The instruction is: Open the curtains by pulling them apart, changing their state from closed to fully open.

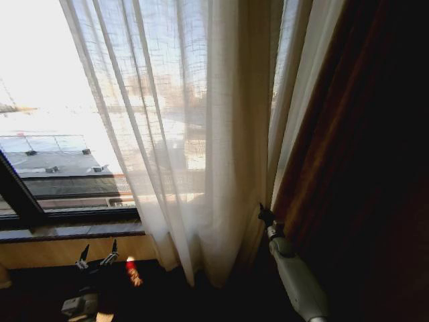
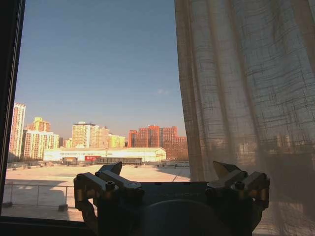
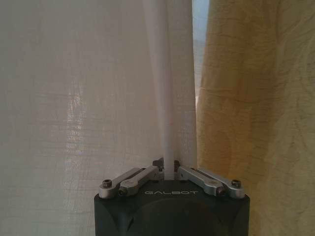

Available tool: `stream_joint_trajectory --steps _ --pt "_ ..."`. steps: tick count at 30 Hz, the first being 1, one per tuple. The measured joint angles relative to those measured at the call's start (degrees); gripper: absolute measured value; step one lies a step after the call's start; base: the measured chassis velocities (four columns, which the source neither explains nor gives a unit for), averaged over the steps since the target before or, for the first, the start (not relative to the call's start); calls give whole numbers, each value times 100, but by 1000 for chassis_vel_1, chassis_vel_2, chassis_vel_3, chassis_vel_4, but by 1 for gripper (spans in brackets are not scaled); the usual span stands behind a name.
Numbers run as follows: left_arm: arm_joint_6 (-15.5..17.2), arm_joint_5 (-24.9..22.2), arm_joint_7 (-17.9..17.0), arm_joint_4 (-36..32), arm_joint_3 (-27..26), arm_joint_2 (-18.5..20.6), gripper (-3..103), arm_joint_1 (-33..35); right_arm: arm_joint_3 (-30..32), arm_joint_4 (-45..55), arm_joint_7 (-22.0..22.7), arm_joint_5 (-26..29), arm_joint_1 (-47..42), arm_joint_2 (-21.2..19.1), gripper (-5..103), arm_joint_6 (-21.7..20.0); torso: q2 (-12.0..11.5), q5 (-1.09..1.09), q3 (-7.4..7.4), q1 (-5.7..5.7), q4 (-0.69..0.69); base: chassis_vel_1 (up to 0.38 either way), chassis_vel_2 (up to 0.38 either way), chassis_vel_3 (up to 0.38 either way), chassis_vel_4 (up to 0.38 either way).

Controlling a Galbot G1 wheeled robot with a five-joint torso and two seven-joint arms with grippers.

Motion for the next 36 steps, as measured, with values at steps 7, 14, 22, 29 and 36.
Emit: stream_joint_trajectory --steps 7,14,22,29,36 --pt "0 0 0 0 0 0 100 0 256 152 465 -120 -49 -339 0 -428 -1 2 0 0 -1 0 0 0 0" --pt "0 0 0 0 1 0 100 0 315 297 589 -124 -211 -437 0 -532 -1 1 0 0 -2 0 0 0 0" --pt "0 0 0 0 1 0 100 0 153 644 256 257 -467 -305 0 -416 0 0 0 0 -1 0 0 0 0" --pt "0 0 0 0 0 0 100 0 -133 1433 -457 599 -1055 -247 15 -309 0 0 0 0 -1 0 0 0 0" --pt "0 0 0 0 0 0 100 0 -201 1930 -449 649 -1360 -241 37 -381 0 0 0 0 -1 0 0 0 0"
